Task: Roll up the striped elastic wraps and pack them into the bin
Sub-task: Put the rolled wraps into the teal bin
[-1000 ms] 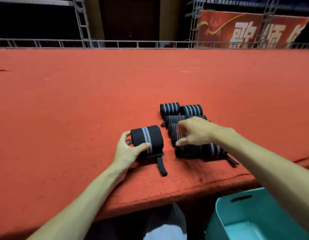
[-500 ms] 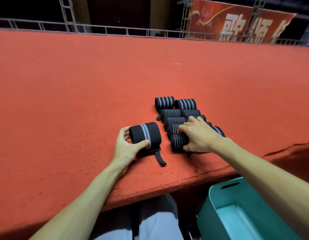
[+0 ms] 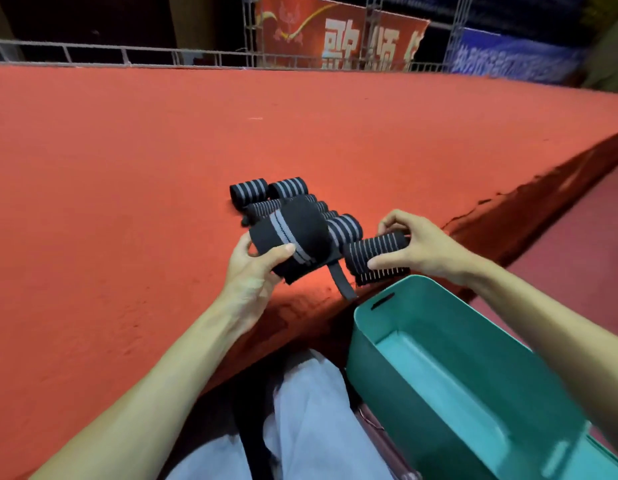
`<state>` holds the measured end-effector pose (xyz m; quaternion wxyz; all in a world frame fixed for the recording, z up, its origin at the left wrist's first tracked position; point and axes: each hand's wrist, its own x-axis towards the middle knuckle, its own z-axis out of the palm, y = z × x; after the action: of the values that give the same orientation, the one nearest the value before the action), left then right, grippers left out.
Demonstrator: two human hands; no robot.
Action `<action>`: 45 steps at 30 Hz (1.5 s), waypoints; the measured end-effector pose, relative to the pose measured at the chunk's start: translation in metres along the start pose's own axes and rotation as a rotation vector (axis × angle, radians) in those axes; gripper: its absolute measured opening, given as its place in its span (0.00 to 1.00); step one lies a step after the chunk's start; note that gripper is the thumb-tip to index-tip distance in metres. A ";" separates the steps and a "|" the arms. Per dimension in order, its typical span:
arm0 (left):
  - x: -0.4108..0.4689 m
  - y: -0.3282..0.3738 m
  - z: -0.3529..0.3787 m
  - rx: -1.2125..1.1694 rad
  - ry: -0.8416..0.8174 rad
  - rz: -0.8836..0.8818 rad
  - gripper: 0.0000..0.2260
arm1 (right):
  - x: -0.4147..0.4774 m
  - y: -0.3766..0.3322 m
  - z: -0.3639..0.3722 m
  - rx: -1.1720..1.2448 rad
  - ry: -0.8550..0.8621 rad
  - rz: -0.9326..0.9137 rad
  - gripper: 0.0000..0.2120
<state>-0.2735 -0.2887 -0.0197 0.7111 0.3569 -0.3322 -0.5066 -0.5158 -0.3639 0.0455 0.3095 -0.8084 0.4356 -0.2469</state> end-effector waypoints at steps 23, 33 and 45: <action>0.032 -0.145 0.108 0.650 -0.165 -0.036 0.32 | -0.014 0.301 0.119 0.611 0.238 0.963 0.22; 0.022 -0.154 0.103 0.690 -0.164 -0.002 0.30 | -0.018 0.303 0.137 0.492 0.451 1.140 0.13; 0.002 -0.163 0.114 0.618 -0.125 -0.042 0.27 | -0.038 0.206 0.026 0.695 0.064 0.517 0.17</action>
<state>-0.4463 -0.3480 -0.0973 0.5364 0.5310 -0.5063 -0.4171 -0.6310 -0.4119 -0.1249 0.6014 -0.5123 0.5240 -0.3183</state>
